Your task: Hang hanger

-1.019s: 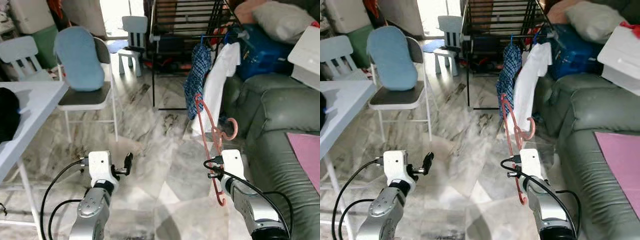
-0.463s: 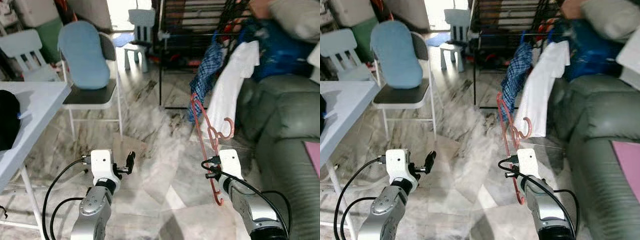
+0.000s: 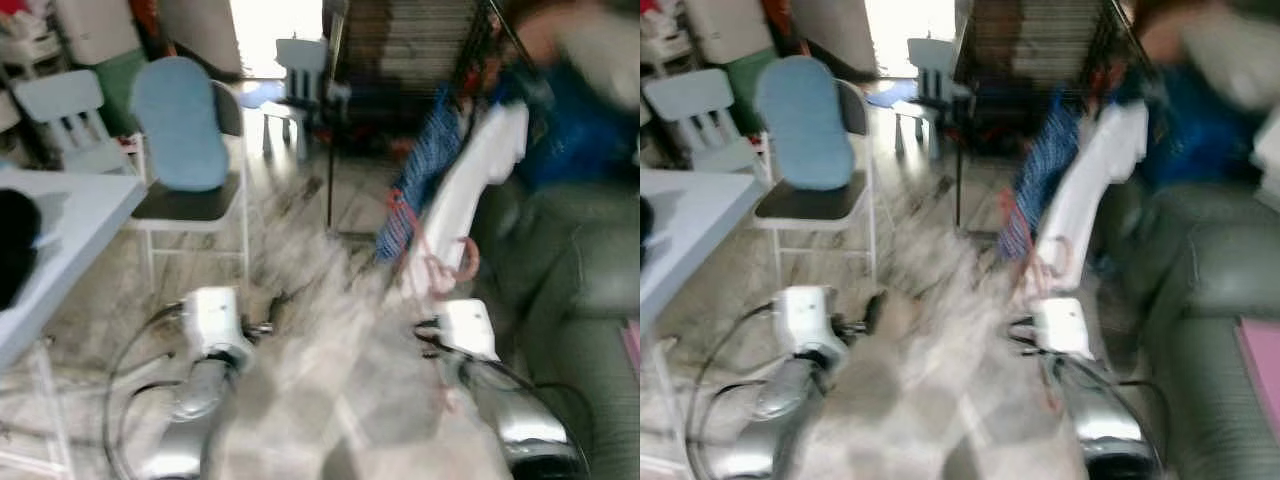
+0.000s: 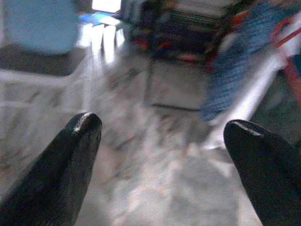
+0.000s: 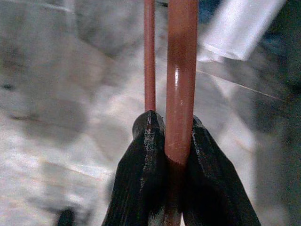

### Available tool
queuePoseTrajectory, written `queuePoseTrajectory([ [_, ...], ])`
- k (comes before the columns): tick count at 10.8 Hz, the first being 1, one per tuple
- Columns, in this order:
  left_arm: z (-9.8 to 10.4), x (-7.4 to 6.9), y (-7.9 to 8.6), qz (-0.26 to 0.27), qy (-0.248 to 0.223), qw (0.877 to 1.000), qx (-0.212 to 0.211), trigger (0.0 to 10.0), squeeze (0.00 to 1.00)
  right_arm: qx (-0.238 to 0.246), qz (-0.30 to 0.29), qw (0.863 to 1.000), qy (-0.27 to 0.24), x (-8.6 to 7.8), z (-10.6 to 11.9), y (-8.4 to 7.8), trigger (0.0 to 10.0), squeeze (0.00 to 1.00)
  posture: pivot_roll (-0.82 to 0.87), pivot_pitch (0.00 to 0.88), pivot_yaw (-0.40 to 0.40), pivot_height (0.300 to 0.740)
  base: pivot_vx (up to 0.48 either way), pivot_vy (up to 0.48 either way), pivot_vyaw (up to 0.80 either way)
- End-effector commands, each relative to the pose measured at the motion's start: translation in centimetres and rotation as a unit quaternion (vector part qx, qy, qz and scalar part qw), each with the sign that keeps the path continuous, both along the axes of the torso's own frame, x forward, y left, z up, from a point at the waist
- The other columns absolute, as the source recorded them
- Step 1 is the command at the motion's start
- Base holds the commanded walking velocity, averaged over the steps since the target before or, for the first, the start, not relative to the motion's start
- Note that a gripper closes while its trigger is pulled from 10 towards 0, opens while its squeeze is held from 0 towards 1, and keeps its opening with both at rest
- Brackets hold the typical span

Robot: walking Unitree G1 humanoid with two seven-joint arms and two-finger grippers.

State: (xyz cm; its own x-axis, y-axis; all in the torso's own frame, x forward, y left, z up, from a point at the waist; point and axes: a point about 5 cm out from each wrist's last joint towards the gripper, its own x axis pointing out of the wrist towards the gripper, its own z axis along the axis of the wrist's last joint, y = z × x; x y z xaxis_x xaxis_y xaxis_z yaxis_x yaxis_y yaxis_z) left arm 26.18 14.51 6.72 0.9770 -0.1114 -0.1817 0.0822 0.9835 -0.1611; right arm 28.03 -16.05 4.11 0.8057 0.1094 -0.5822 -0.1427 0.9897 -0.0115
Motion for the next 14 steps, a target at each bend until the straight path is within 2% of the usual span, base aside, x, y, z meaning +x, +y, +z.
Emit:
queuePoseTrajectory([
  [1,0.51,0.33,-0.63,-0.009,-0.008,1.0,-0.006,10.0,0.0,-0.007,-0.008,1.0,-0.006,0.05,0.38,-0.74,10.0,0.0,-0.12,0.0,0.037,0.74,0.379,0.0,0.0],
  [14,0.62,0.65,-0.95,-0.018,-0.003,1.0,-0.002,10.0,0.0,-0.003,-0.028,1.0,0.002,0.05,0.18,-0.69,10.0,0.0,-0.12,0.0,0.048,0.74,0.379,0.293,0.0],
])
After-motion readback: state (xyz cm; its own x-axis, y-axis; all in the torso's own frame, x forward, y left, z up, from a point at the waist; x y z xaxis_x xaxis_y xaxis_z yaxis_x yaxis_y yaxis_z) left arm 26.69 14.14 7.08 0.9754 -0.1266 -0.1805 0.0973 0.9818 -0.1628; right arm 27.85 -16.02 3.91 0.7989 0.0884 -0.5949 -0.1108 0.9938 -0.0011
